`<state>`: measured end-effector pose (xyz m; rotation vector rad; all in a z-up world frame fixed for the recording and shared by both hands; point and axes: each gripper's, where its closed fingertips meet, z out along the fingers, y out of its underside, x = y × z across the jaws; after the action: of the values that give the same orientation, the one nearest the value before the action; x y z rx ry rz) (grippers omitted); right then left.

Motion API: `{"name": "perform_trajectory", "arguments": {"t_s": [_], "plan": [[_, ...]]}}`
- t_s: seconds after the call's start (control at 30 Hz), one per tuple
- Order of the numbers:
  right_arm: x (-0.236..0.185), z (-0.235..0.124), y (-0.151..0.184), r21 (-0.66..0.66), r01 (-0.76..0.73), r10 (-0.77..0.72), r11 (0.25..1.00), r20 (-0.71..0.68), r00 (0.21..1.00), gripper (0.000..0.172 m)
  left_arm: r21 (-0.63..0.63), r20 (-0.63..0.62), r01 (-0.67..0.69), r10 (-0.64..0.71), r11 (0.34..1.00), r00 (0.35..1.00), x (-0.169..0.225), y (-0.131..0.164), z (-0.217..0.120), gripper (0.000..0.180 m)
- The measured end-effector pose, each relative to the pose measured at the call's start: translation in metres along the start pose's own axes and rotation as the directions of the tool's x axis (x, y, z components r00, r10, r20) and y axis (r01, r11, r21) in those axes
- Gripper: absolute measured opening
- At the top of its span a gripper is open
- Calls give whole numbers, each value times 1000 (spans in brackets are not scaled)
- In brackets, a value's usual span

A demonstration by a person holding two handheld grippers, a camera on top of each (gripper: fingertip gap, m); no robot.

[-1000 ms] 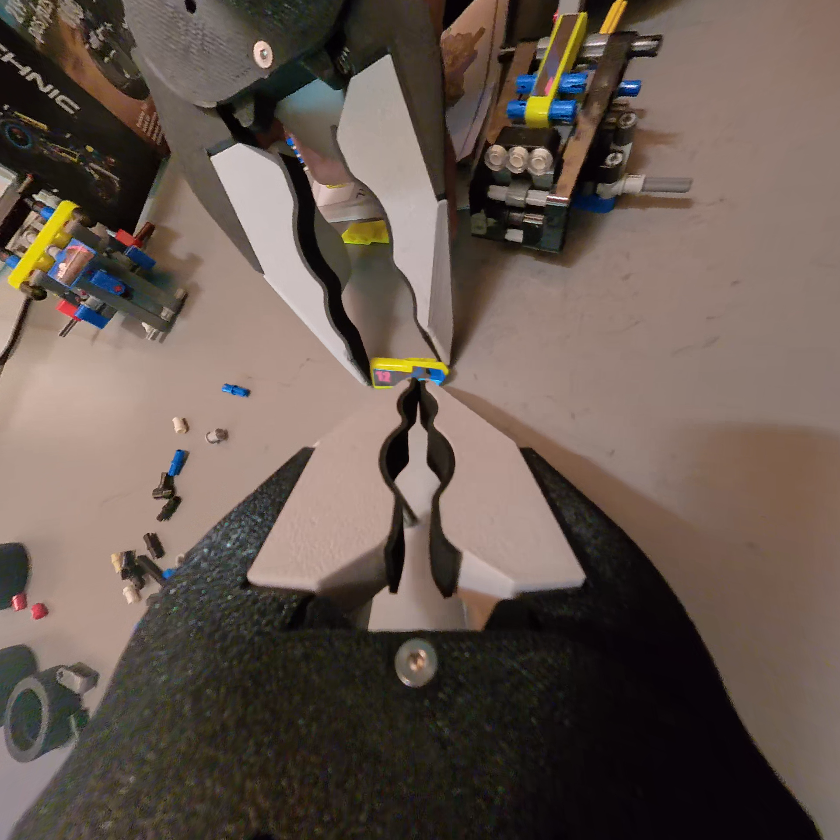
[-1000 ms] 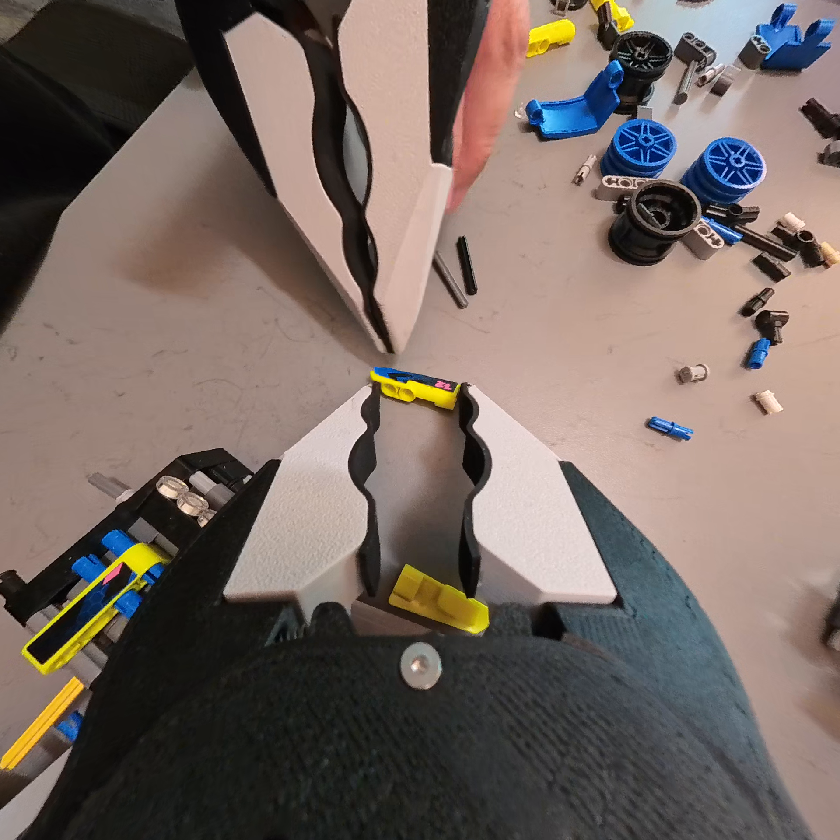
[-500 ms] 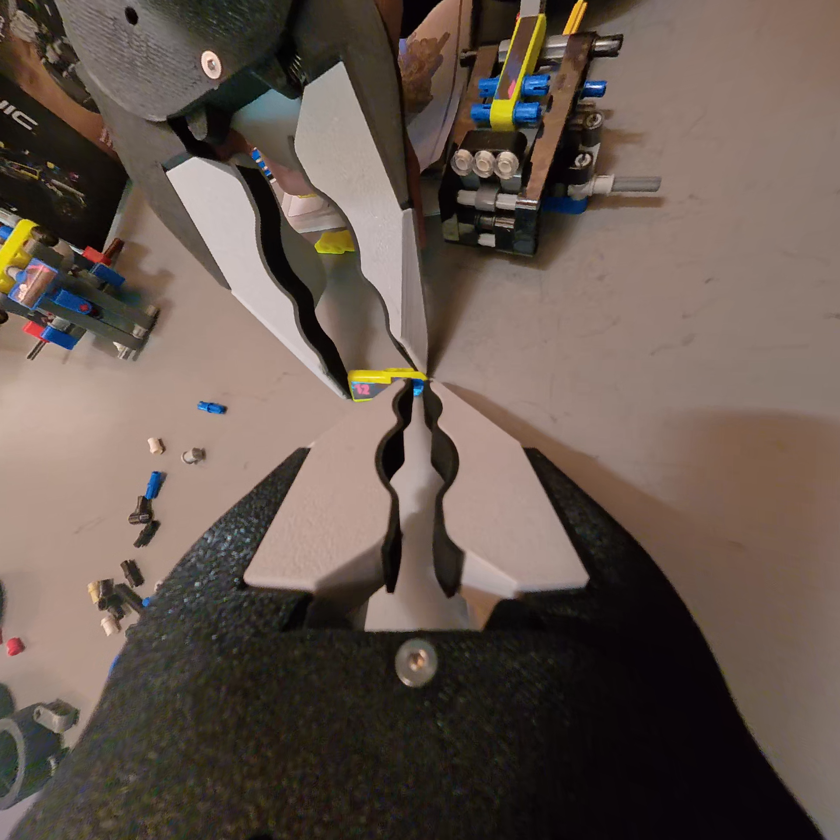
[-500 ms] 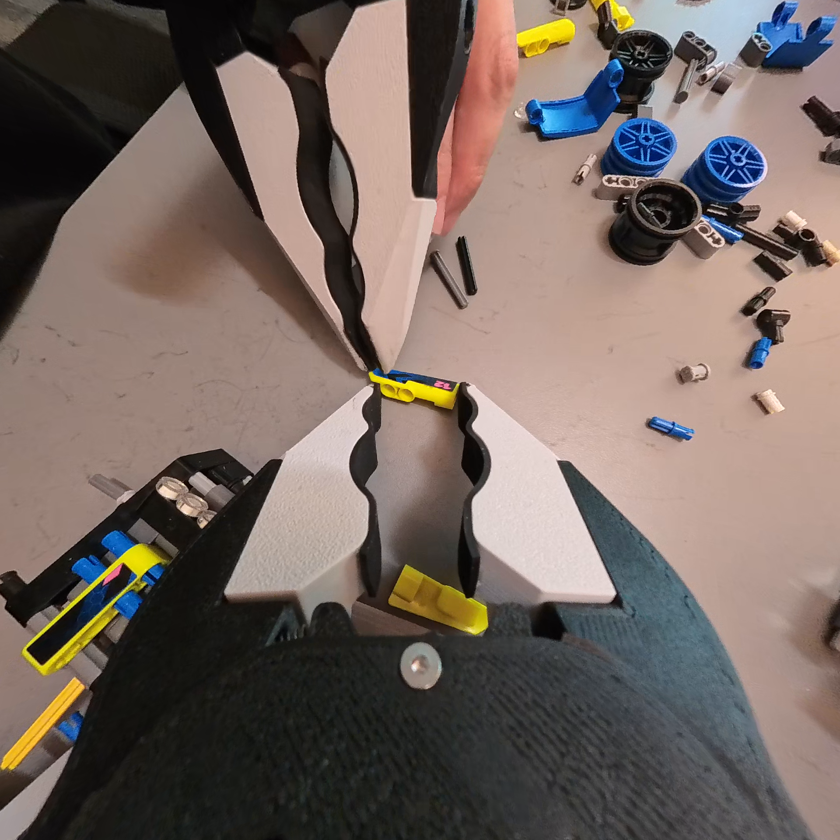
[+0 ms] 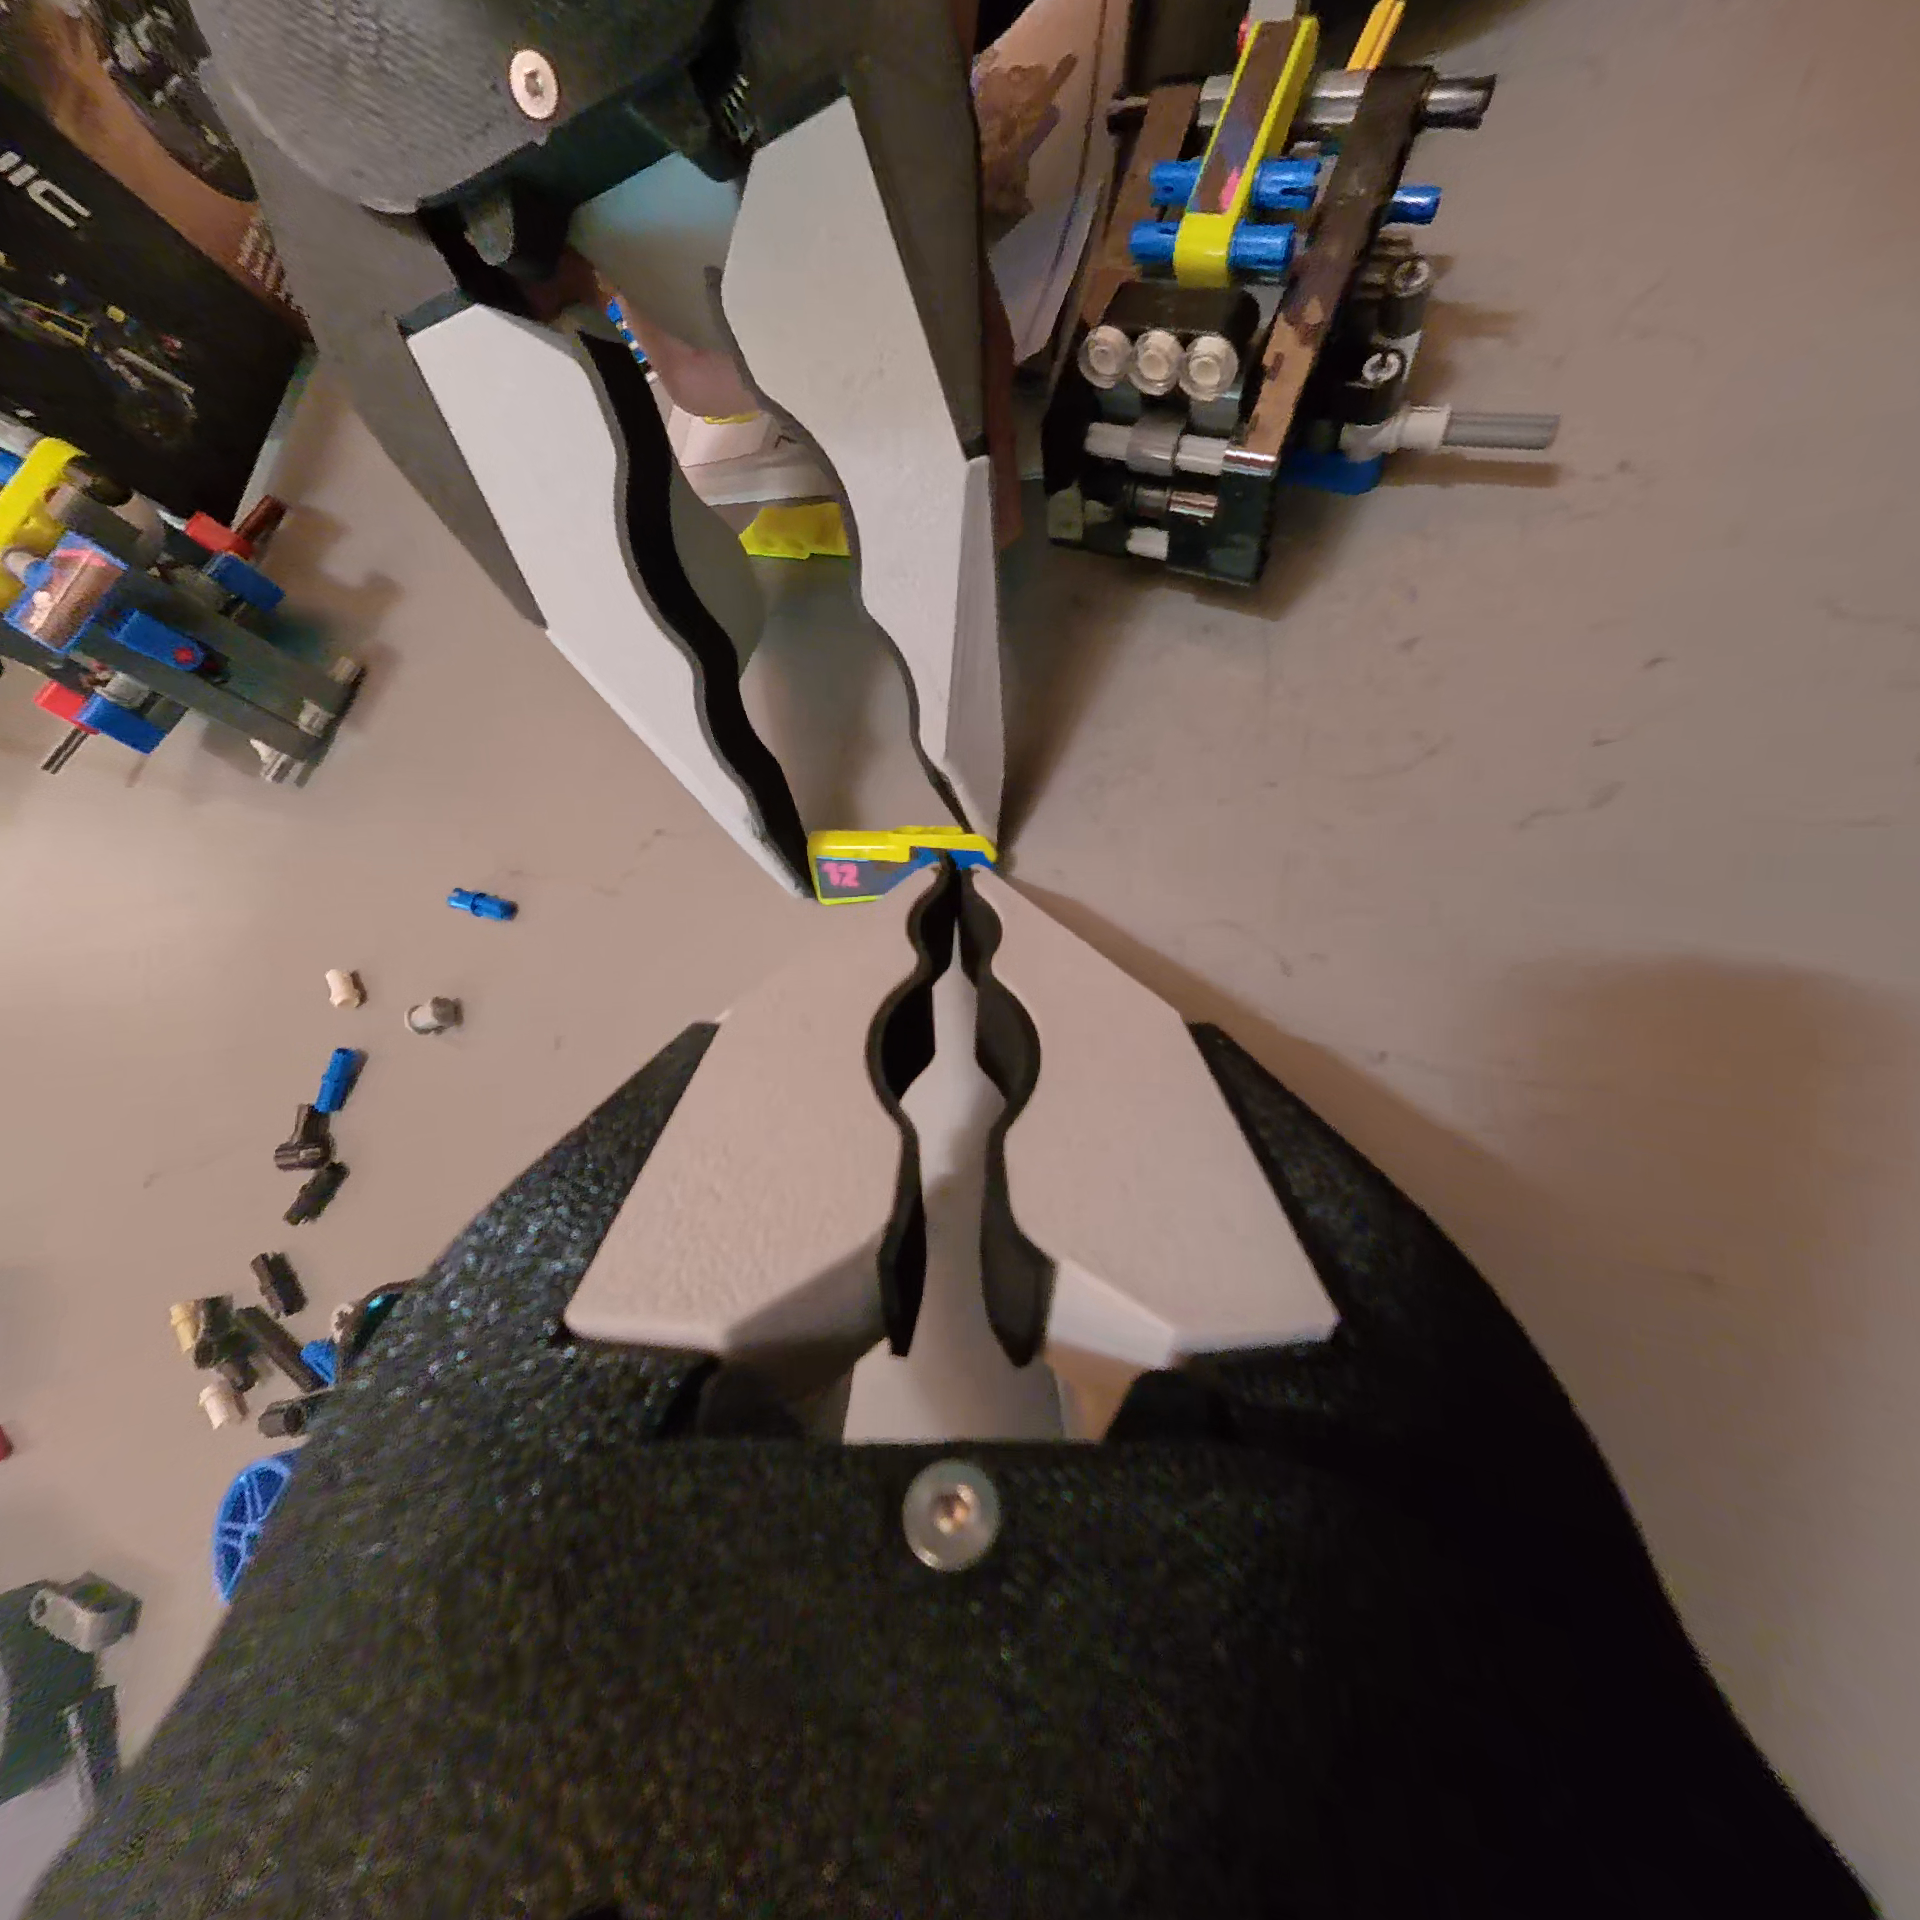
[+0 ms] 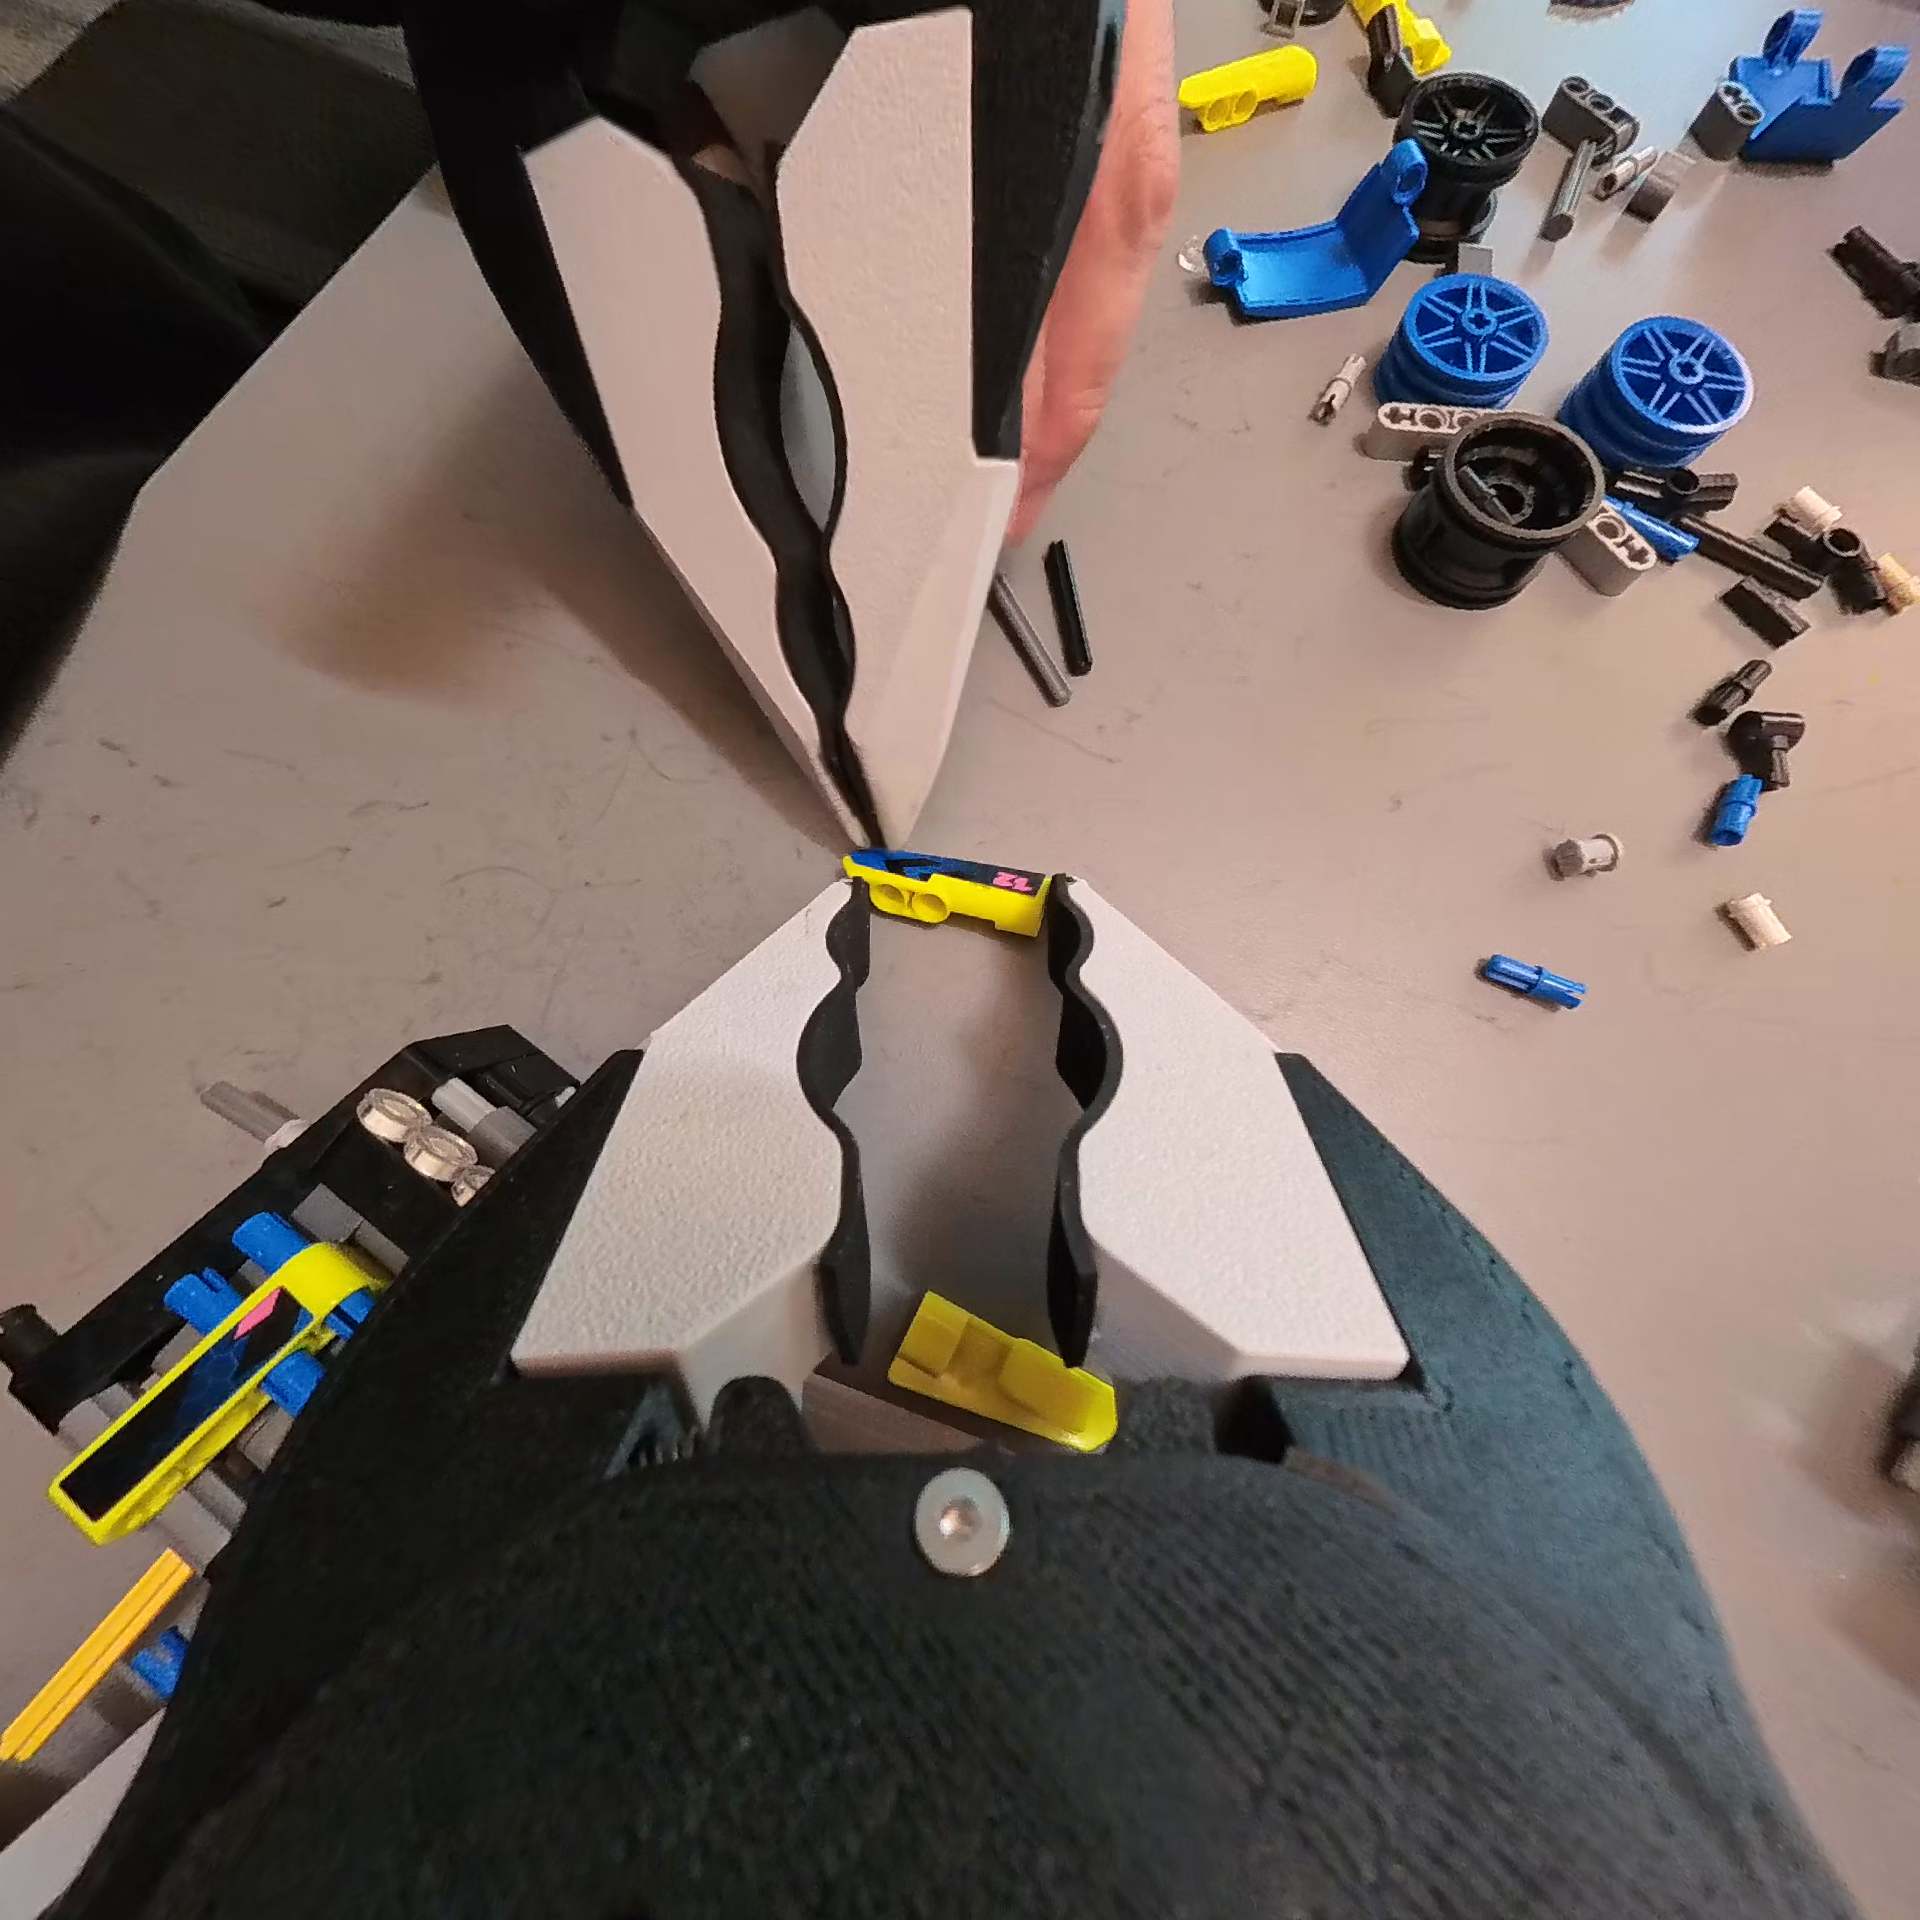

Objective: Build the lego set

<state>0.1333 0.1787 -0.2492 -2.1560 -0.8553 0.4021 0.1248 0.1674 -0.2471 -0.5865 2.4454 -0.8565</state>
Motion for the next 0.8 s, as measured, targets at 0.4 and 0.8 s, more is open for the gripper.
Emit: {"name": "perform_trajectory", "arguments": {"t_s": [0.4, 0.8], "plan": [[0, 0, 0, 0, -5, 5, 1000, 2, 1000, 32, 4, 31, -82, 82, 997, 996, 4, -4, 2, 1], [0, 0, 0, 0, -3, 3, 1000, 2, 1000, 32, -1, 67, -73, 73, 997, 995, -5, -2, 0, 0]]}}
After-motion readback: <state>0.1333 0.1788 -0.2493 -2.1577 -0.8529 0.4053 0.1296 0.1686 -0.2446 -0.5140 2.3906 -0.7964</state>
